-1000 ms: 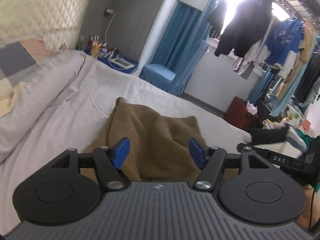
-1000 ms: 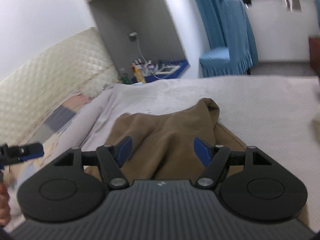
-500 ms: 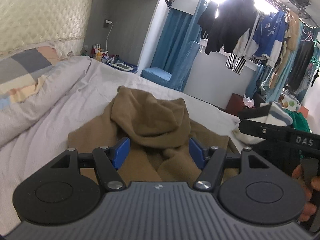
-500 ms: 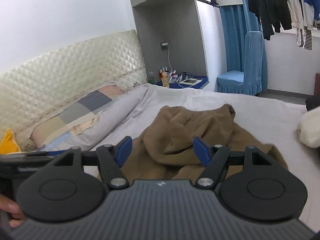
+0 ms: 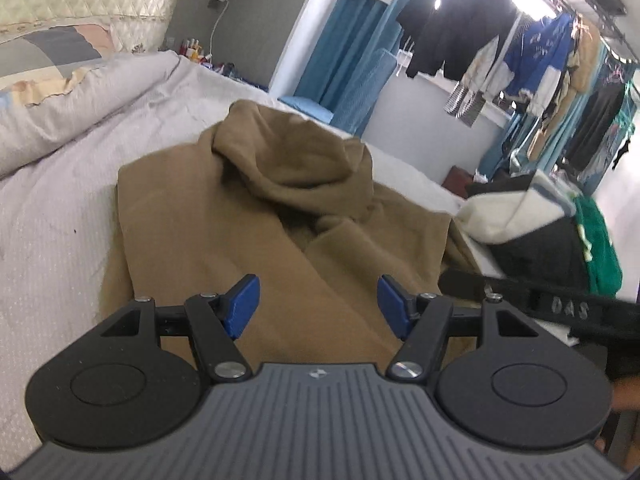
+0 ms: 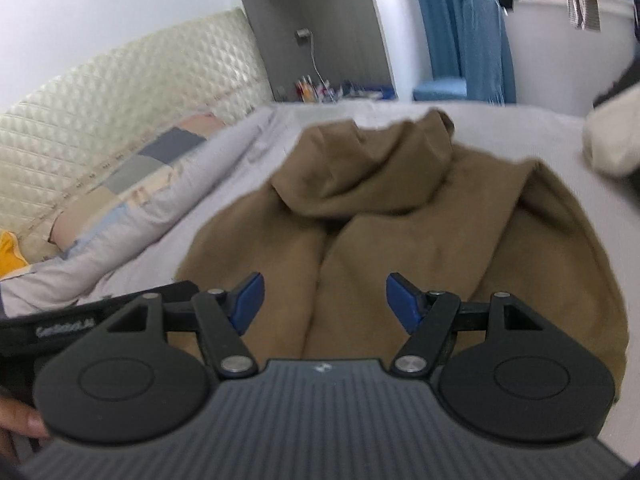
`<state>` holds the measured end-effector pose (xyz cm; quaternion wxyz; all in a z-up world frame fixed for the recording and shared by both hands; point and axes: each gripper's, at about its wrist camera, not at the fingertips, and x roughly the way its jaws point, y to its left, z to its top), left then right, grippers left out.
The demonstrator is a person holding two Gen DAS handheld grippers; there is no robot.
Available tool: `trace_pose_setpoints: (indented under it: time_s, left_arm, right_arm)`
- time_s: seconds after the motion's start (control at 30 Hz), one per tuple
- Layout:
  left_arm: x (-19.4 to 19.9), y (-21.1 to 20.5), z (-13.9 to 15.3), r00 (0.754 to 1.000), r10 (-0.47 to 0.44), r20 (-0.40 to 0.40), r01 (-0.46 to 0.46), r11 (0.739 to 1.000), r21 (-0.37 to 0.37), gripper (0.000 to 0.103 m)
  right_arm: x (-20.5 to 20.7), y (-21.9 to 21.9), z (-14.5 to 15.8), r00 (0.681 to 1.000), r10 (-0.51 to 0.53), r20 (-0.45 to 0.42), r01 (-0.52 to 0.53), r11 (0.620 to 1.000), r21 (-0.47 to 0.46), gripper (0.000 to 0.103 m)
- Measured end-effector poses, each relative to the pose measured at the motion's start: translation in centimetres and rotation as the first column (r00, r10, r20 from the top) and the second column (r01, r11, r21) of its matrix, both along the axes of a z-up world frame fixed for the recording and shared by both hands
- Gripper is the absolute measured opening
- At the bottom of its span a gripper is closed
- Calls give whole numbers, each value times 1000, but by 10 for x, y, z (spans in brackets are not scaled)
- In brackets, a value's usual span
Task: Fold large clothes
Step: 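Grasp the hoodie fabric with the left gripper while the right gripper withdraws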
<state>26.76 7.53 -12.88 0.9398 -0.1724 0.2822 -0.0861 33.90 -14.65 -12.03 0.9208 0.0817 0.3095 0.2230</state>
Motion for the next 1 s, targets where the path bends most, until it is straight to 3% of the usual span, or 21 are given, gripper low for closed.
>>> trace_pose_setpoints:
  time_s: [0.1, 0.23, 0.3, 0.5, 0.6, 0.7, 0.8, 0.9, 1.0]
  left_arm:
    - [4, -2, -7, 1000, -15, -2, 15, 1000, 14, 69]
    - [14, -2, -19, 998, -52, -25, 51, 998, -31, 55]
    - [20, -8, -26, 996, -76, -47, 75, 997, -27, 54]
    - [26, -37, -43, 980, -183, -73, 183, 983, -9, 55]
    - [31, -52, -48, 978, -192, -85, 195, 981, 25, 68]
    - [32, -72, -55, 978, -192, -85, 201, 974, 108, 75]
    - [29, -96, -62, 981, -175, -82, 191, 945, 267, 74]
    - [29, -107, -68, 984, -160, -78, 178, 908, 380, 64]
    - [29, -102, -64, 986, -149, -77, 167, 915, 368, 42]
  right_arm:
    - [7, 1, -5, 999, -29, -18, 29, 1000, -7, 70]
    - [14, -1, -13, 997, -58, -49, 59, 998, -1, 70]
    - [17, -5, -18, 996, -73, -57, 73, 997, -3, 70]
    - [25, -13, -25, 990, -106, -89, 109, 994, 25, 70]
    - [28, -15, -26, 989, -115, -91, 118, 993, 28, 70]
    - [31, -18, -29, 987, -128, -100, 131, 991, 25, 70]
    - [32, -21, -30, 984, -140, -111, 144, 989, 32, 70]
    - [31, -24, -28, 983, -149, -105, 153, 988, 37, 70]
    - [29, -25, -29, 982, -153, -108, 157, 987, 34, 70]
